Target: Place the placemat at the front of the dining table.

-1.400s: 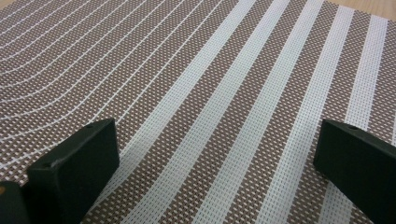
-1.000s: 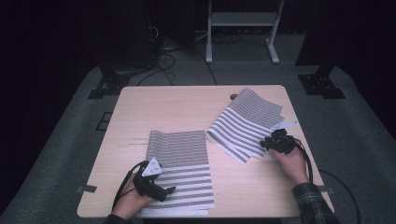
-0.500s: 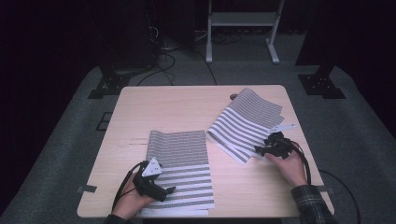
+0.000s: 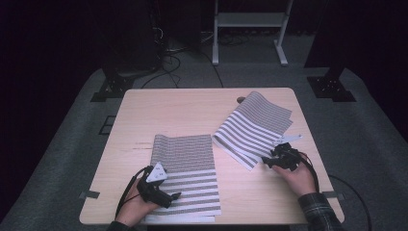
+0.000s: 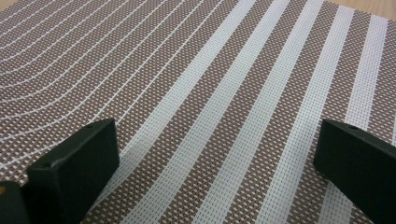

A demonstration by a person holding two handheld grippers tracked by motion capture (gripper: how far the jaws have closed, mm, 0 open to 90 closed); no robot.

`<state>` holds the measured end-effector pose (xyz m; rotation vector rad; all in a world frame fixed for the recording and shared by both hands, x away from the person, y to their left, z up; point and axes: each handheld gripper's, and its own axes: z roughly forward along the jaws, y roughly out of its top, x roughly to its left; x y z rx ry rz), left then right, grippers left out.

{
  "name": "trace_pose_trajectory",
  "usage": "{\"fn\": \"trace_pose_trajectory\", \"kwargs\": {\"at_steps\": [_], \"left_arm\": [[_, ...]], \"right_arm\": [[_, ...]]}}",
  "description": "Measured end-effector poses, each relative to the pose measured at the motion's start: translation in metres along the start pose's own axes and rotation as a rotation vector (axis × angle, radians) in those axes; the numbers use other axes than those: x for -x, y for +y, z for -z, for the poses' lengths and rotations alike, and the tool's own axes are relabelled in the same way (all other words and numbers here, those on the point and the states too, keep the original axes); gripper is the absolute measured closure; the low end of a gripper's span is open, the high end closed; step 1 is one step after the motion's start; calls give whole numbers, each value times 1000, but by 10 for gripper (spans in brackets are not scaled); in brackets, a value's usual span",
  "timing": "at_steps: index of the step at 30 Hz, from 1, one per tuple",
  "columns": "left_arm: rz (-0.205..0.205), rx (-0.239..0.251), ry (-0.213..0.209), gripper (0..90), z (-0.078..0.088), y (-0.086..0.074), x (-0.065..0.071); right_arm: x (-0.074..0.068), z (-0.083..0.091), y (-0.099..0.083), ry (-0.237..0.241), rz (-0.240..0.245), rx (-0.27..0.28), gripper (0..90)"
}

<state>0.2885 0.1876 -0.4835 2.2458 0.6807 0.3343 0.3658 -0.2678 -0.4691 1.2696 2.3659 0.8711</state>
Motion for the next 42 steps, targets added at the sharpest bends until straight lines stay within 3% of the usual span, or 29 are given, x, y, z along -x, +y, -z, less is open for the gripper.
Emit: {"fn": "trace_pose_trajectory", "kwargs": {"at_steps": [7, 10, 12, 17, 29, 42], "left_arm": [[-3, 0, 5, 0, 0, 1, 1], [10, -6, 5, 0, 2, 4, 0], [27, 4, 5, 23, 5, 5, -2], [42, 26, 7, 43, 8, 6, -5], [43, 36, 33, 43, 13, 13, -8], [57, 62, 47, 43, 20, 14, -12]], "right_arm": [[-2, 1, 2, 23, 17, 0, 795], [1, 1, 4, 53, -27, -14, 861], [4, 3, 8, 71, -45, -17, 870], [7, 10, 18, 109, -55, 44, 874], [-15, 15, 61, 194, 60, 140, 878], [-42, 8, 105, 309, 150, 184, 879]]}}
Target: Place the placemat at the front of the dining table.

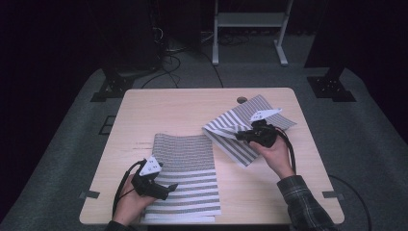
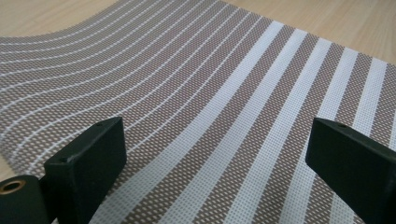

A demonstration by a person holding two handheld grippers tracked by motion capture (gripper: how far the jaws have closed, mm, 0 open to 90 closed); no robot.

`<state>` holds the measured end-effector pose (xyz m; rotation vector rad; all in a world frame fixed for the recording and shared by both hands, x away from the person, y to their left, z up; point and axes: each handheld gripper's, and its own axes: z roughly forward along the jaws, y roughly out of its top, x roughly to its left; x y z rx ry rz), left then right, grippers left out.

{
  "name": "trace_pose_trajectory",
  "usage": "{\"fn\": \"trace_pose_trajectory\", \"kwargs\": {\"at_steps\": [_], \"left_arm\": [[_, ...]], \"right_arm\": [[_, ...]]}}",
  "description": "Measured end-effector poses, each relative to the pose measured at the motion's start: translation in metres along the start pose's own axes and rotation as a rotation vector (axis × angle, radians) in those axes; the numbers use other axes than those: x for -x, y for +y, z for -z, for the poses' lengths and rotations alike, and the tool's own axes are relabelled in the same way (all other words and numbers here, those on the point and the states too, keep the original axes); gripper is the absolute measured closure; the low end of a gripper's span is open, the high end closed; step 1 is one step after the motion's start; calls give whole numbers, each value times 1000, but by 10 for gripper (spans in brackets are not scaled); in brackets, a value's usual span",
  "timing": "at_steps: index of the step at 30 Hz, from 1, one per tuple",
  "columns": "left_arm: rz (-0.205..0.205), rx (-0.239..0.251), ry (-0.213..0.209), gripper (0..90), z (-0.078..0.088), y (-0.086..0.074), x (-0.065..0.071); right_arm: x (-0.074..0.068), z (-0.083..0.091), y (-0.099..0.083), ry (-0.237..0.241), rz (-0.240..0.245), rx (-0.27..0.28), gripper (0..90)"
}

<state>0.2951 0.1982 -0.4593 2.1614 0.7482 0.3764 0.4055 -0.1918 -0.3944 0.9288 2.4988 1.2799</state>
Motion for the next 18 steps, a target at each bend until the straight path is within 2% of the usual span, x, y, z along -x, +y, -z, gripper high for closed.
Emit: {"fn": "trace_pose_trajectory", "kwargs": {"at_steps": [5, 9, 14, 18], "left_arm": [[3, 10, -11, 43, 2, 10, -6], [2, 33, -14, 43, 1, 25, -11], [-27, 53, -29, 62, -5, 47, -15], [-47, 65, -47, 97, -17, 68, -20]], "right_arm": [[-5, -9, 9, 23, 25, -9, 879], [-7, -16, 13, 43, 35, -20, 879], [-10, -19, 17, 61, 45, -23, 880], [-11, -18, 18, 68, 43, -24, 880]]}}
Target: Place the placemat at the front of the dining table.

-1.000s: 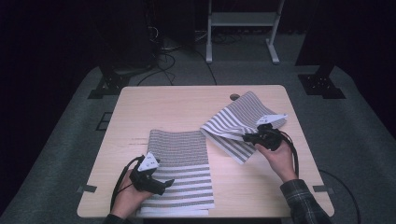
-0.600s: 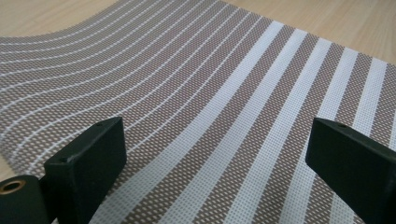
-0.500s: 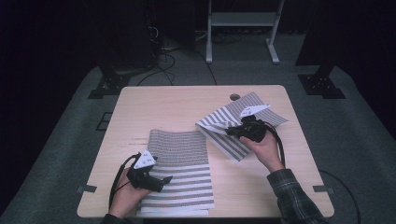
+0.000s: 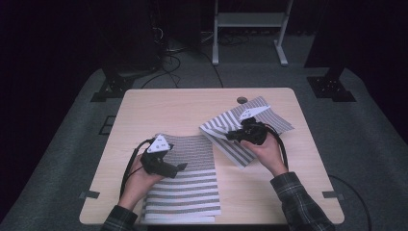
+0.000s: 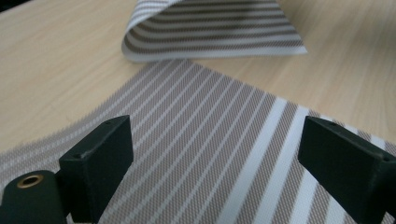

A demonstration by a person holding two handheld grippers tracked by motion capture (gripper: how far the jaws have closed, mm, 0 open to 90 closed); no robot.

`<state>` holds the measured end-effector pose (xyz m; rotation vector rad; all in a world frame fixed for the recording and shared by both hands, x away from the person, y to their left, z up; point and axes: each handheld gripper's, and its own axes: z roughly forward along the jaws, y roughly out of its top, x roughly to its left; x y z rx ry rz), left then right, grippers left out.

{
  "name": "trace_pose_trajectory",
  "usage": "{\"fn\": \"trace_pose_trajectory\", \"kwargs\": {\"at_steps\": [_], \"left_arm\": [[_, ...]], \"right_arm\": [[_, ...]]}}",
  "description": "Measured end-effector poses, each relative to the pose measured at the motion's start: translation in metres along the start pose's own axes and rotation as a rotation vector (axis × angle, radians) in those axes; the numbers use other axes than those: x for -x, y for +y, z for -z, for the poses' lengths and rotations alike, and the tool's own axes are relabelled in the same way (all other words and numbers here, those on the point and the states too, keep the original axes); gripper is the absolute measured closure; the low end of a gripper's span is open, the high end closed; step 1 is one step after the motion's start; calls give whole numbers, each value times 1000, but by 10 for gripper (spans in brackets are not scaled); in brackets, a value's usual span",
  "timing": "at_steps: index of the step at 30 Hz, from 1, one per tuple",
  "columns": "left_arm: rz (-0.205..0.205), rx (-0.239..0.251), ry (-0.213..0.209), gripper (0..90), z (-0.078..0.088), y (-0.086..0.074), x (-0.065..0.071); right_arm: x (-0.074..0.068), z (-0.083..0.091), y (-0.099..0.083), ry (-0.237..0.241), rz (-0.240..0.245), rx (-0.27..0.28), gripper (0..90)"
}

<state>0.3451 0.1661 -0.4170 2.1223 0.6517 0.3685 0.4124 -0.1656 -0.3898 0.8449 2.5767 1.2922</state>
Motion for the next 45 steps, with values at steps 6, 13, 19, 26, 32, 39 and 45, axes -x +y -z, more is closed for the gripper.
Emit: {"fn": "trace_pose_trajectory", "kwargs": {"at_steps": [6, 13, 19, 26, 32, 39, 45], "left_arm": [[-64, 27, 5, 166, -18, 26, -5], [-149, 25, 27, 228, -49, 52, -3], [-195, 11, 48, 298, -72, 67, -2], [-210, 20, 32, 409, -85, 73, -1], [-251, 22, 14, 525, -90, 77, 5], [-235, 6, -20, 772, -92, 76, 4], [-170, -24, -30, 900, -96, 76, 2]], "right_arm": [[2, 3, -1, 17, -10, 2, 879], [1, 8, 1, 30, -12, 10, 880], [-3, 10, 2, 41, 0, 9, 879], [-3, 13, 2, 49, 6, 10, 879], [-3, 14, 1, 50, 6, 7, 877], [-2, 15, -1, 23, 1, 19, 782], [-4, 21, -1, -3, -2, 51, 659]]}}
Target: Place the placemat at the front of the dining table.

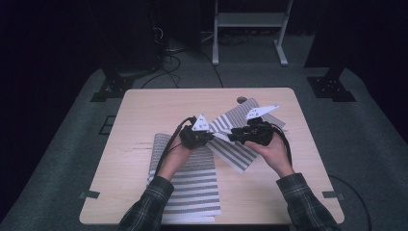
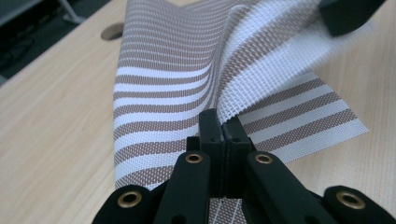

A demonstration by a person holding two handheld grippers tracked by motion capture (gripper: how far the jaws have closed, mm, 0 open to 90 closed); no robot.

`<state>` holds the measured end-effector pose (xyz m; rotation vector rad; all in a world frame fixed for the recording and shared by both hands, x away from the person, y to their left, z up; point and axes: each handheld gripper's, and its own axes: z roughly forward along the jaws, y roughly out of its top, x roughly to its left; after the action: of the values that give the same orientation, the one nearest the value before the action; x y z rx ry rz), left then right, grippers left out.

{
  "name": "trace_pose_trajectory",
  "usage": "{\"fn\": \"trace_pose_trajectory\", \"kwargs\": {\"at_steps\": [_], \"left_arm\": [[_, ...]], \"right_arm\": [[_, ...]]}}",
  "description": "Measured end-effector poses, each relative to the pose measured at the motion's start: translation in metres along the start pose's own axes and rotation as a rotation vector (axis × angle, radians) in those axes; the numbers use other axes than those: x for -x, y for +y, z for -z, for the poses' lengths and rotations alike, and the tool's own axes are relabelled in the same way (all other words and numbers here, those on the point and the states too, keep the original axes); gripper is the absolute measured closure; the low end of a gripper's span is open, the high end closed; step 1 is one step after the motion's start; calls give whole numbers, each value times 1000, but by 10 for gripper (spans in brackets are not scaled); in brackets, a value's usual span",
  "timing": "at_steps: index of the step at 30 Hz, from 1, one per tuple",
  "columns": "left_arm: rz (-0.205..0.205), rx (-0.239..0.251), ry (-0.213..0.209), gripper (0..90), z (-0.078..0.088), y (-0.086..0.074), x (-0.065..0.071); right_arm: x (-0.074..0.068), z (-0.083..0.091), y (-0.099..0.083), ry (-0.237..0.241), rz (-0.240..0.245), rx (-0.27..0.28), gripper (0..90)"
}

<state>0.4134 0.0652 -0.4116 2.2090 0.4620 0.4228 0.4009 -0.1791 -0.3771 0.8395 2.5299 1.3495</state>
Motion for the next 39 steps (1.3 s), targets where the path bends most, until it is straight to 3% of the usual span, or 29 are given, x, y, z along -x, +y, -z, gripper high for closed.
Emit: {"fn": "trace_pose_trajectory", "kwargs": {"at_steps": [2, 7, 17, 23, 31, 35, 39], "left_arm": [[9, -23, -1, 900, -2, 0, -1], [43, -27, 3, 900, -4, -1, -6], [70, -35, 19, 900, -2, 3, -8], [74, -34, 21, 900, -3, 4, -8], [72, -28, 27, 900, -2, 10, -7], [80, -33, 28, 900, -2, 9, -8], [85, -31, 33, 900, -3, 9, -9]], "right_arm": [[-1, 5, 0, -28, 8, 12, 646], [-2, 16, -9, -34, -8, 11, 655], [-7, 23, -59, -56, -54, -57, 659], [-13, 5, -90, -87, -59, -151, 635], [-19, -23, -96, -97, -20, -237, 598], [-23, -27, -95, -136, 23, -256, 665], [-22, -26, -94, -139, 20, -263, 768]]}}
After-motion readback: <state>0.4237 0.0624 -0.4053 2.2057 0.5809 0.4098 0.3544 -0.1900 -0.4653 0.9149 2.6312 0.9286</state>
